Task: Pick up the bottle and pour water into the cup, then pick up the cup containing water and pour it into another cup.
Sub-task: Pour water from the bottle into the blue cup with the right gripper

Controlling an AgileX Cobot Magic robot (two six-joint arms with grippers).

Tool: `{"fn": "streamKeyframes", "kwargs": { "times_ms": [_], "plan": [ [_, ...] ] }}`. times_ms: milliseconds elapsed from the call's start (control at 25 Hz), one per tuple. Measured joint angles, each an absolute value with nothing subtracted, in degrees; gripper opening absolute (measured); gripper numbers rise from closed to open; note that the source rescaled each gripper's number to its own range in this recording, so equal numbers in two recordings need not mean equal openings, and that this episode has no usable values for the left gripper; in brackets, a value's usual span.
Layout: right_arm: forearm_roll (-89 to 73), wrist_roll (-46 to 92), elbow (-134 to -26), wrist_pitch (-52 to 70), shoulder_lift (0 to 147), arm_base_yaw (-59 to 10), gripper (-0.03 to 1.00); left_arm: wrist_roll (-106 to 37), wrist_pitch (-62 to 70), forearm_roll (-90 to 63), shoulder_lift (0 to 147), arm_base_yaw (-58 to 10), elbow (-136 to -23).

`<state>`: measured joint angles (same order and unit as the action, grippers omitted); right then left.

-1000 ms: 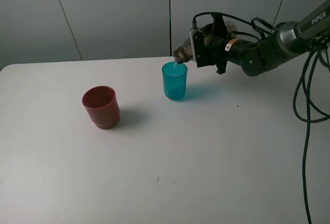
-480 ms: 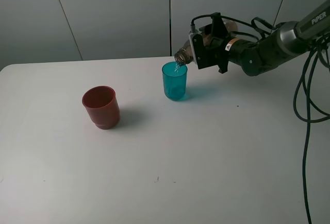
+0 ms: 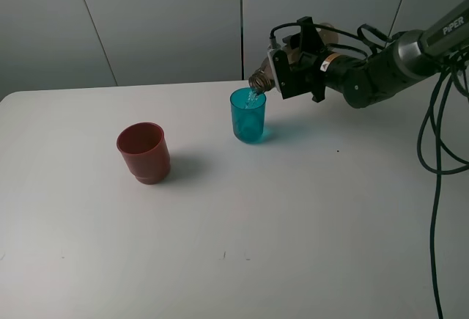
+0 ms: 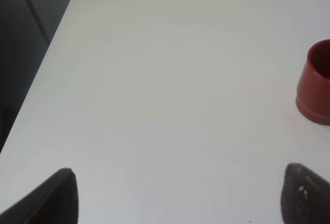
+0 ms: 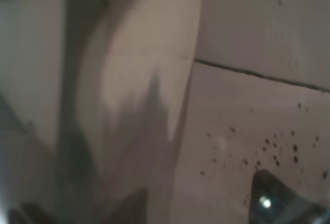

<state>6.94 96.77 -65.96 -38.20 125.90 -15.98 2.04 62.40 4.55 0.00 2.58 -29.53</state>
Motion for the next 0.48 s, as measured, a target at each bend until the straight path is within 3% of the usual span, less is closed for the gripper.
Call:
{"fn": "streamKeyframes", "kwargs": {
  "times_ms": [480],
  "plan": [
    [6.9, 97.4, -66.0, -39.6, 125.9, -16.0, 0.04, 2.0, 62.4, 4.5, 0.0, 2.6, -29.5]
  ]
}}
